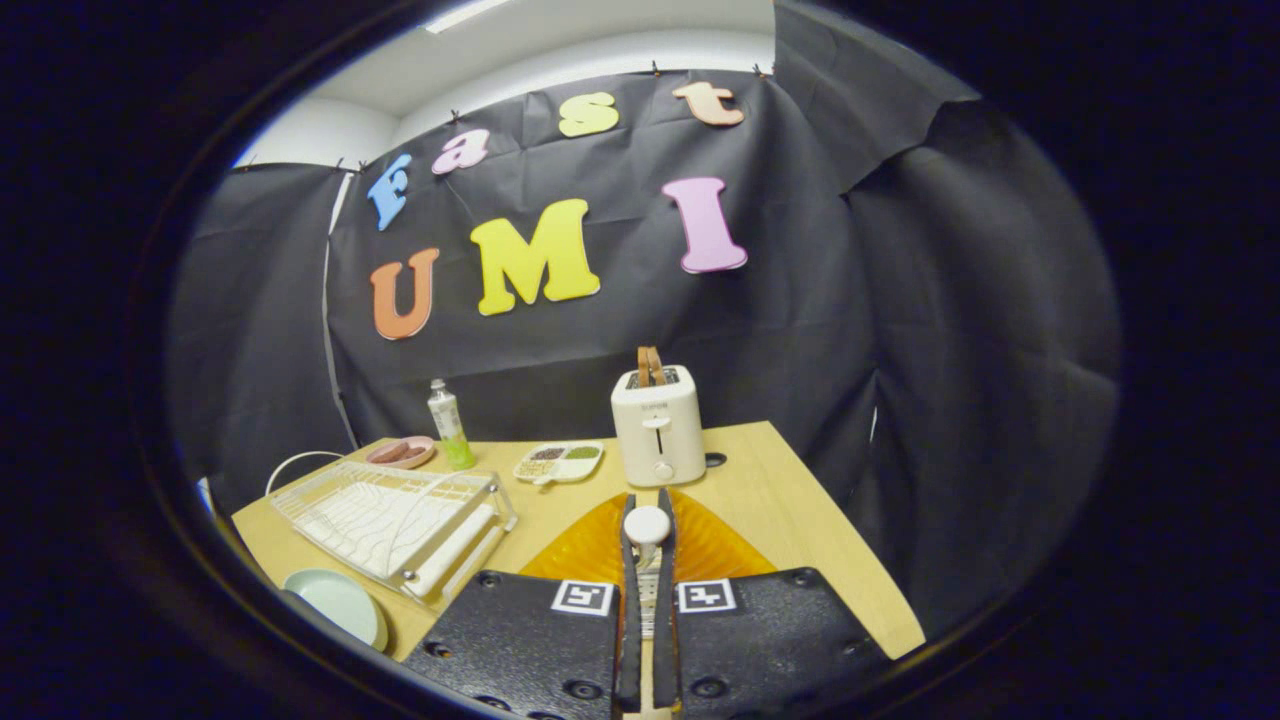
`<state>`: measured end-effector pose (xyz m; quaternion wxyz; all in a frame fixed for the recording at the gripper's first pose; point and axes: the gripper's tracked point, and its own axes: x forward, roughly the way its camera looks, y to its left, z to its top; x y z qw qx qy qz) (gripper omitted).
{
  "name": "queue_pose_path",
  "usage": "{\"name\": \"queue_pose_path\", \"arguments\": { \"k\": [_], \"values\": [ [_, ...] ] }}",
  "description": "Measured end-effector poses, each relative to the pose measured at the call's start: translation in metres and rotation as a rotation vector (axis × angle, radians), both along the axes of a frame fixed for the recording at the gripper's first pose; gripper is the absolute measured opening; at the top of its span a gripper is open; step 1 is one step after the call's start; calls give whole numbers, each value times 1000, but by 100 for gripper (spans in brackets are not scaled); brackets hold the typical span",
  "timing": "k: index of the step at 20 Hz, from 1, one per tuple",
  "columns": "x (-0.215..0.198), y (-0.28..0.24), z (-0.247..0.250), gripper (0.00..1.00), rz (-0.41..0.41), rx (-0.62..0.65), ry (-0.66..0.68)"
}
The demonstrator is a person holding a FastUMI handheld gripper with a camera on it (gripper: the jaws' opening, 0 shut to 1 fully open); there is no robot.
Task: Take the plate from the dish rack, then take the spoon from the basket and place it into the plate.
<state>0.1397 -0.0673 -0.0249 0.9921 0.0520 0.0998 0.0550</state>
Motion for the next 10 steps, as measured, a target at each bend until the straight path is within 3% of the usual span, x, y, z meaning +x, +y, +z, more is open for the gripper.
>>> {"name": "queue_pose_path", "arguments": {
  "k": [3, 10],
  "values": [
    [-21, 10, 34, 10, 17, -34, -45],
    [-75, 108, 69, 10, 257, -56, -65]
  ]
}}
